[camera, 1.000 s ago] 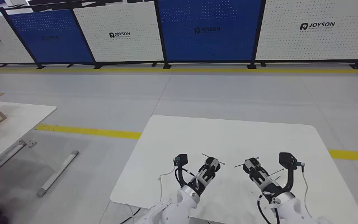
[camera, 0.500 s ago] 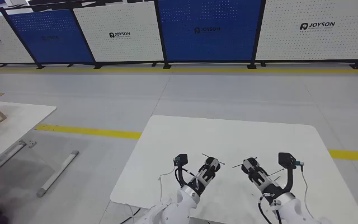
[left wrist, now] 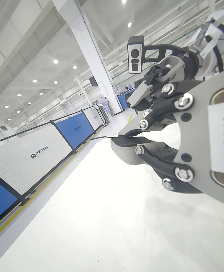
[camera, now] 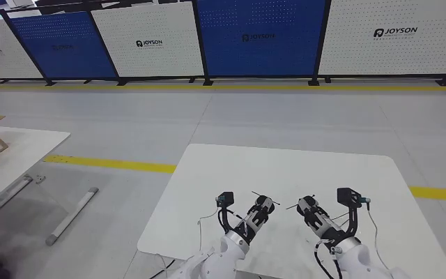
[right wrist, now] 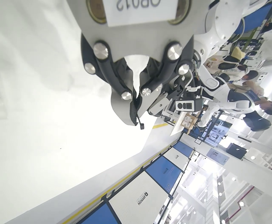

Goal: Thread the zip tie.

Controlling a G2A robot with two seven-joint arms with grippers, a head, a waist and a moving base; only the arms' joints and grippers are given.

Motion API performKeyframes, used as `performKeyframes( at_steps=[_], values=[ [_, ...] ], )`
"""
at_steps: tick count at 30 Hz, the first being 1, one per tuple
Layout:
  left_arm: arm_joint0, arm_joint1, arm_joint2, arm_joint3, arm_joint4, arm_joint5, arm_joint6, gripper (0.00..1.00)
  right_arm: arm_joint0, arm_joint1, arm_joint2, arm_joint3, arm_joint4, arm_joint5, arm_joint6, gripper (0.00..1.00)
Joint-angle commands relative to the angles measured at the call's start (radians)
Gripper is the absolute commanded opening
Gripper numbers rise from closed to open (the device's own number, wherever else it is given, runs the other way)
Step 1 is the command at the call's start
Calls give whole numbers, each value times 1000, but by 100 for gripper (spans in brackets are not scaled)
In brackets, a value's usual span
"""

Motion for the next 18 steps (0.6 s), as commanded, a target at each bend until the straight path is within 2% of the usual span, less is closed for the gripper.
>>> performKeyframes(
  at_steps=[1,5,10,18],
  values=[
    [0,0,0,0,0,0,0,0,0,0,0,0,0,0,0,0],
    [0,0,0,0,0,0,0,0,3,-3,0,12,0,-20,2,0],
    [0,0,0,0,0,0,0,0,25,-11,-19,18,-32,0,21,0],
    [0,0,0,0,0,0,0,0,43,-19,-36,37,-71,0,43,0]
  ],
)
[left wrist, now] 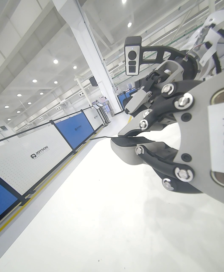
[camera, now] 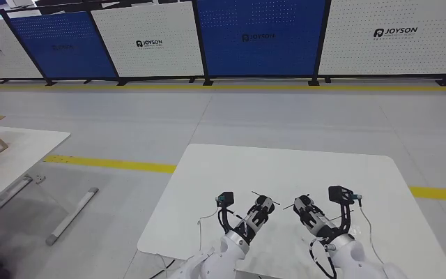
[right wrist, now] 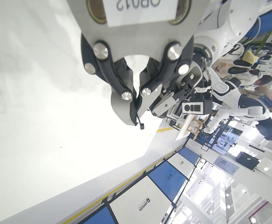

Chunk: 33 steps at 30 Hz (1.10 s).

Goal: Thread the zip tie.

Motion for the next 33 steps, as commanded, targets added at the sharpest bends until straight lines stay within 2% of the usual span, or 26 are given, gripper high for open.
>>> performKeyframes(
  at_steps=[1,6,12,16,33],
  values=[
    [0,0,0,0,0,0,0,0,0,0,0,0,1,0,-1,0],
    [0,0,0,0,0,0,0,0,-1,0,1,1,1,-1,-4,0],
    [0,0,0,0,0,0,0,0,-12,-10,4,-11,-6,0,-57,0],
    [0,0,0,0,0,0,0,0,-2,-15,-5,2,-21,0,-20,0],
    [0,0,0,0,0,0,0,0,-2,-15,-5,2,-21,0,-20,0]
  ],
)
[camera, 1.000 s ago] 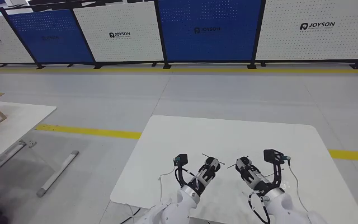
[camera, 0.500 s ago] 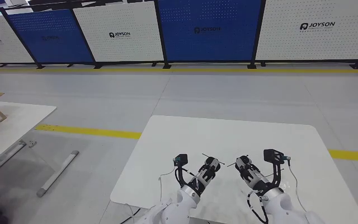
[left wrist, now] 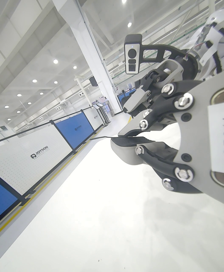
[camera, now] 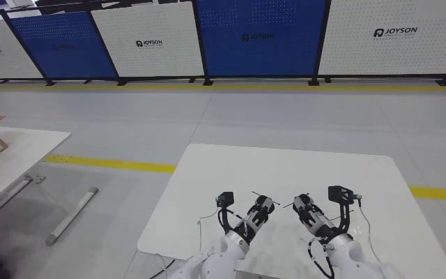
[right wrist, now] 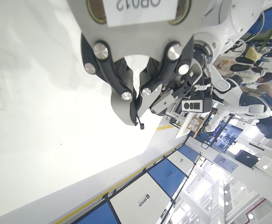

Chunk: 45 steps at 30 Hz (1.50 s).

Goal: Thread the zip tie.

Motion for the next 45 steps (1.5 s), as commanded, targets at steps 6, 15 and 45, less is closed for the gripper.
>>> performKeyframes(
  at_steps=[6,15,45],
  values=[
    [0,0,0,0,0,0,0,0,-5,-1,4,2,6,-10,-12,0],
    [0,0,0,0,0,0,0,0,-174,5,114,-55,-26,-107,-212,0],
    [0,0,0,0,0,0,0,0,-173,-22,176,14,169,-87,-252,0]
  ],
)
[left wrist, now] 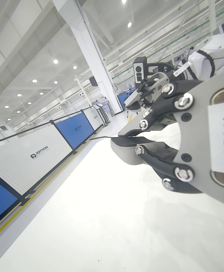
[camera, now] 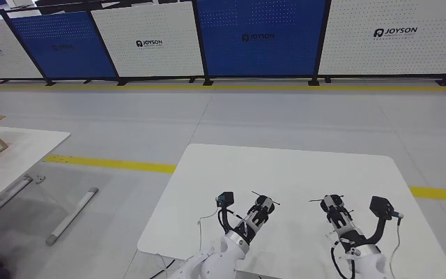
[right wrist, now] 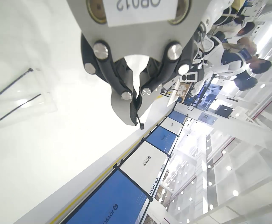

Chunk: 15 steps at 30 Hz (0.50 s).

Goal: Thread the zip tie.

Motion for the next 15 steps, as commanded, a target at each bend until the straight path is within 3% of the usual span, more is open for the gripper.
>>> performKeyframes(
  at_steps=[1,8,10,15],
  values=[
    [0,0,0,0,0,0,0,0,0,0,0,0,2,-2,0,0],
    [0,0,0,0,0,0,0,0,6,-4,-1,8,29,-8,14,0],
    [0,0,0,0,0,0,0,0,29,-8,8,27,81,-3,42,0],
    [0,0,0,0,0,0,0,0,98,-16,-19,71,87,34,129,0]
  ],
)
